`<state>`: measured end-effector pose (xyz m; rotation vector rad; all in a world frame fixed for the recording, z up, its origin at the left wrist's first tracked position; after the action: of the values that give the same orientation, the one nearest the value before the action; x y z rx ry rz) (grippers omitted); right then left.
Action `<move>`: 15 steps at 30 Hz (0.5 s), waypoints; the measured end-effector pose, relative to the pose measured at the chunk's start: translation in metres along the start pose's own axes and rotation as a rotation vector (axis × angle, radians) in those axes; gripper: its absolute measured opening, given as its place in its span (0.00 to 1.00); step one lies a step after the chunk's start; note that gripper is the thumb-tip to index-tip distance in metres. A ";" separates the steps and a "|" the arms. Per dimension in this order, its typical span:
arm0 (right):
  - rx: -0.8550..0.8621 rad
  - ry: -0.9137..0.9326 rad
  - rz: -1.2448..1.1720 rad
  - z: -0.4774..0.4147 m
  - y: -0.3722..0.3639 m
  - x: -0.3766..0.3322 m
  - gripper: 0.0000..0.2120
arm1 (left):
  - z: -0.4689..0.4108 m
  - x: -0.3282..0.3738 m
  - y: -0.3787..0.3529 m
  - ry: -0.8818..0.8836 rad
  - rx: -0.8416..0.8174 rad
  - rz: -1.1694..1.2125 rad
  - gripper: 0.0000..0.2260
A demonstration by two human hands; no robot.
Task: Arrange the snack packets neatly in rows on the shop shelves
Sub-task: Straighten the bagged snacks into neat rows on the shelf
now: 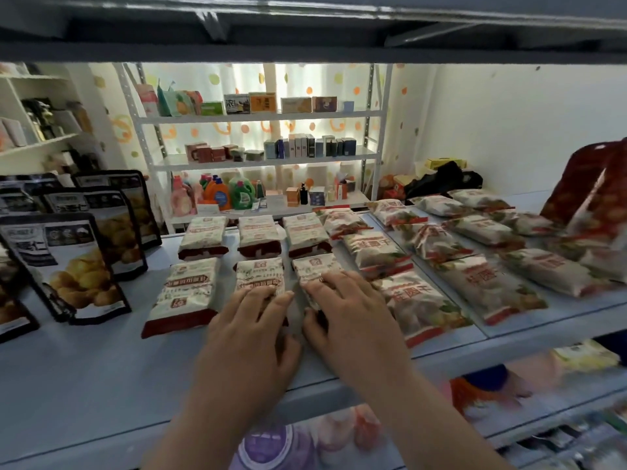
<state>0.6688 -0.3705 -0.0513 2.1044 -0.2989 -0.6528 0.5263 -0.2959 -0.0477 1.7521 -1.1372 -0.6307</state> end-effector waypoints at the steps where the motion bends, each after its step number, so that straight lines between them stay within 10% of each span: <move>1: 0.009 0.001 0.000 0.000 0.000 0.001 0.19 | 0.000 0.000 0.000 0.005 0.007 -0.004 0.25; 15: -0.067 0.033 -0.005 -0.004 -0.009 0.006 0.22 | 0.004 0.004 0.002 0.025 0.039 0.022 0.26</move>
<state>0.6757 -0.3653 -0.0594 2.0506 -0.2498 -0.6225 0.5239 -0.3017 -0.0471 1.7733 -1.1569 -0.5748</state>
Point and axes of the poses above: each hand's wrist, its own z-axis away from the middle knuckle, its own y-axis out of the back of the hand, x = y × z, the point moved 2 cm from there along -z, towards the middle knuckle, and after that the axes turned 14 degrees about -y, right-handed, at the moved point
